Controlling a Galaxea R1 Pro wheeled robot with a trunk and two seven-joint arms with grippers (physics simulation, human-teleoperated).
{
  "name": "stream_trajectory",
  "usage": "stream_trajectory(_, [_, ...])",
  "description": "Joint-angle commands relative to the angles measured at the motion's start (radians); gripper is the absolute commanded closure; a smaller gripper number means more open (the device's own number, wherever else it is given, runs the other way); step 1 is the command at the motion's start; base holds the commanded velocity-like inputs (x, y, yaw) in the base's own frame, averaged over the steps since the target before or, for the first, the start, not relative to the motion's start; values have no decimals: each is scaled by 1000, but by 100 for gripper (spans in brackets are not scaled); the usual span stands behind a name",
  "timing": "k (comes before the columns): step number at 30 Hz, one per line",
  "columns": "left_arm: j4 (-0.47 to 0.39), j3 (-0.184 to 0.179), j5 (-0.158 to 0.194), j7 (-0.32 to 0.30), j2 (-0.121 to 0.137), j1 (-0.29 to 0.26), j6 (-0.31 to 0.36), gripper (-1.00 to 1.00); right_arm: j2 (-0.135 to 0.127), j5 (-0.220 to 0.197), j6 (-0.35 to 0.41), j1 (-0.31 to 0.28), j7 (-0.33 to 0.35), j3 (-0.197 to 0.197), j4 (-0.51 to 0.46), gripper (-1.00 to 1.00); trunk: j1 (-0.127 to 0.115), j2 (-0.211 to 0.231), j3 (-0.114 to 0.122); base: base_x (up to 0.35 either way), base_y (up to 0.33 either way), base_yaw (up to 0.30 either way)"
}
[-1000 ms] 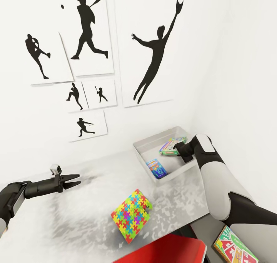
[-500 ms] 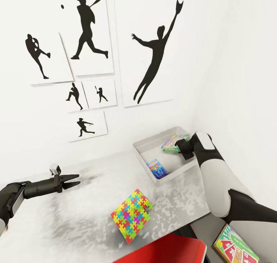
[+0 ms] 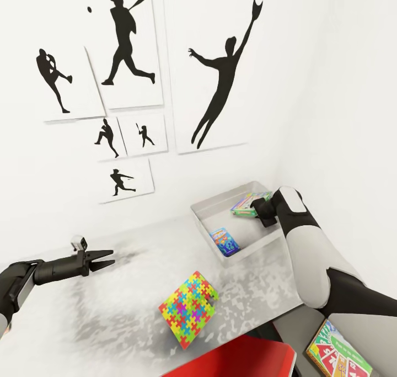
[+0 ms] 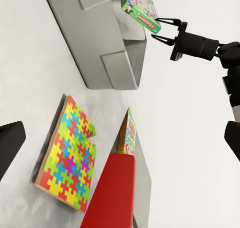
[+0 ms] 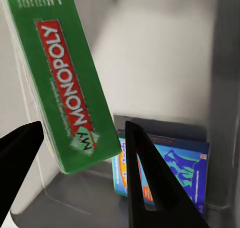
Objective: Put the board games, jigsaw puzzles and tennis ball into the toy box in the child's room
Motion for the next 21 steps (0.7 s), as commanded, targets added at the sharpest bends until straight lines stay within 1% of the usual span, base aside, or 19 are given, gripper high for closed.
stream_trajectory(1, [0, 0, 0, -4, 0, -1, 11, -100, 1, 0, 7, -1, -5, -6, -2, 100, 1, -2, -2, 0, 0, 0])
stream_trajectory(9, [0, 1, 0, -4, 1, -1, 11, -100, 0, -2, 10, -2, -5, -6, -1, 100, 1, -2, -2, 0, 0, 0])
stream_trajectory(10, [0, 1, 0, -4, 1, -1, 11, -100, -1, -2, 11, -3, -5, -6, -1, -100, 1, -2, -2, 0, 0, 0])
stream_trajectory(21, [0, 1, 0, -4, 2, -1, 11, -100, -1, -4, 16, -4, -5, -6, -1, -100, 1, -2, -2, 0, 0, 0])
